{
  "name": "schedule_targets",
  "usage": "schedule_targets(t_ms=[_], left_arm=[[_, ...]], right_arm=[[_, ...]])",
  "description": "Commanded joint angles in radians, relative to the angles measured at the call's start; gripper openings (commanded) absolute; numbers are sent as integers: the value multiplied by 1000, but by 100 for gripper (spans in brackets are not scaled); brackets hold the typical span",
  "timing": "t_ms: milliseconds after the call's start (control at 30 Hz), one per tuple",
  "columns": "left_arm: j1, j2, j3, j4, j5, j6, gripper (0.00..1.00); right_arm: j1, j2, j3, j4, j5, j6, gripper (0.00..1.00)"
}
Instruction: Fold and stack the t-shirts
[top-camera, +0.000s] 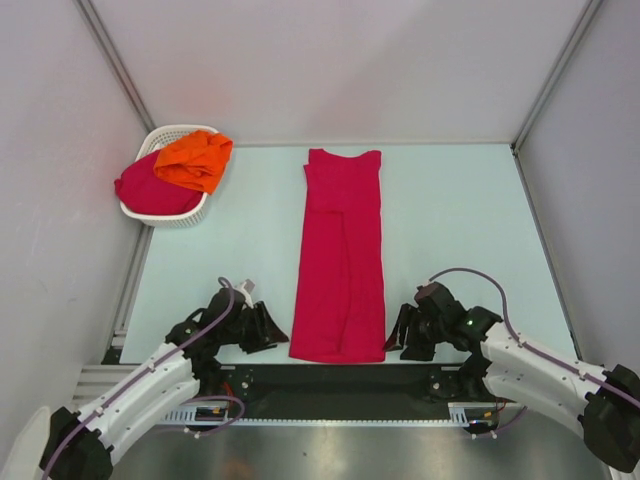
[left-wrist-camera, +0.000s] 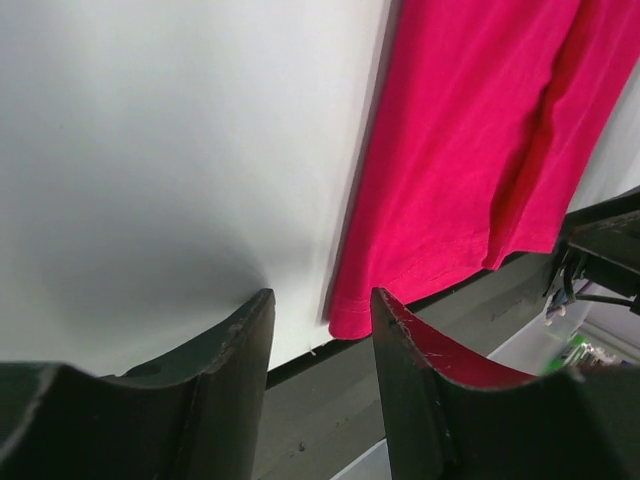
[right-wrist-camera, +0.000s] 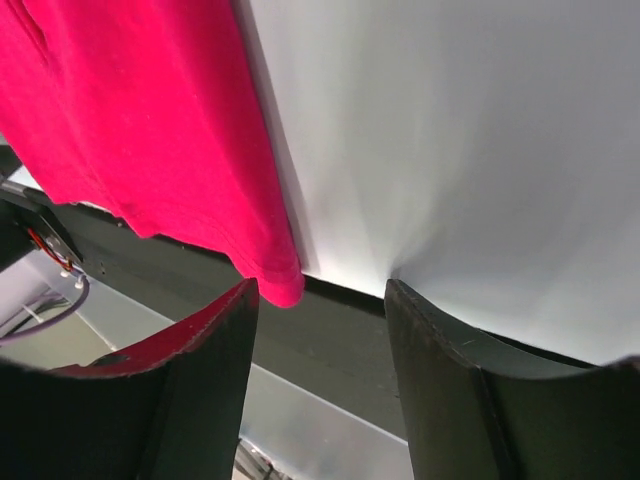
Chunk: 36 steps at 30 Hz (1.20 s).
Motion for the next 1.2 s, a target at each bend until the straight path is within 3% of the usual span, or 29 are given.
schedule_targets(t_ms=[0, 500, 933, 1167], left_arm=[[-27, 15, -5, 37, 4, -52, 49], [-50, 45, -61, 81, 36, -64, 47], [-141, 78, -60, 84, 1, -124, 46], [-174, 126, -64, 104, -22, -134, 30]], right_arm=[[30, 11, -13, 103, 42, 74, 58], [72, 52, -33, 154, 79, 126, 50], [100, 58, -57, 175, 65, 139, 39], [107, 87, -68, 217, 59, 140, 32]])
